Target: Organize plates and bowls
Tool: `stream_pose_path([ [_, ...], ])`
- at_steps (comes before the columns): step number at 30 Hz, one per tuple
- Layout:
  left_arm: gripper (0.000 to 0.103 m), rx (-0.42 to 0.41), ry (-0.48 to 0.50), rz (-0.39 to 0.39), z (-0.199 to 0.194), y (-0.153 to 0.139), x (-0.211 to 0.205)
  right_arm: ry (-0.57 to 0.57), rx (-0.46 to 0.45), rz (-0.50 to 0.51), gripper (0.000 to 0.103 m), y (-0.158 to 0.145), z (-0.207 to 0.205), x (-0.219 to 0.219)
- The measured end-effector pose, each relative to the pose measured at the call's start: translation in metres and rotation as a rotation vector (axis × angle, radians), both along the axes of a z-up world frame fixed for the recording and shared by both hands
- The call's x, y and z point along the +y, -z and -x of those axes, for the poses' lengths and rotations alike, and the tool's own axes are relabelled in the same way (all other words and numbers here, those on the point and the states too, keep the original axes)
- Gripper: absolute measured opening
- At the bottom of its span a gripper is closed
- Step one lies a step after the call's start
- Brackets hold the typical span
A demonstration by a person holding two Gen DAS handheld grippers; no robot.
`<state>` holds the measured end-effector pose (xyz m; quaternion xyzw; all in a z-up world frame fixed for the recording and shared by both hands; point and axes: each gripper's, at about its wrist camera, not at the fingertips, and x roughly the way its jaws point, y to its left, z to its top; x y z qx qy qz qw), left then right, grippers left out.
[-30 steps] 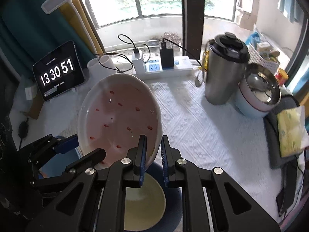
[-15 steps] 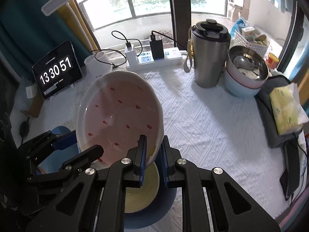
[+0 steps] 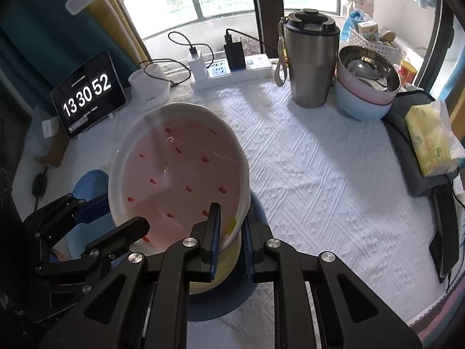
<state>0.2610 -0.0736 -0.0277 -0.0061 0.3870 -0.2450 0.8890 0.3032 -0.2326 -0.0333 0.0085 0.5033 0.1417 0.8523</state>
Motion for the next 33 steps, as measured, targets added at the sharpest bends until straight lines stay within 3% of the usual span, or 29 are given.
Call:
stream_pose_path([
  [33, 0.043, 0.074, 0.015, -0.07, 0.02, 0.031, 0.001, -0.045, 0.101, 0.007, 0.017, 0.029, 0.019, 0.001],
])
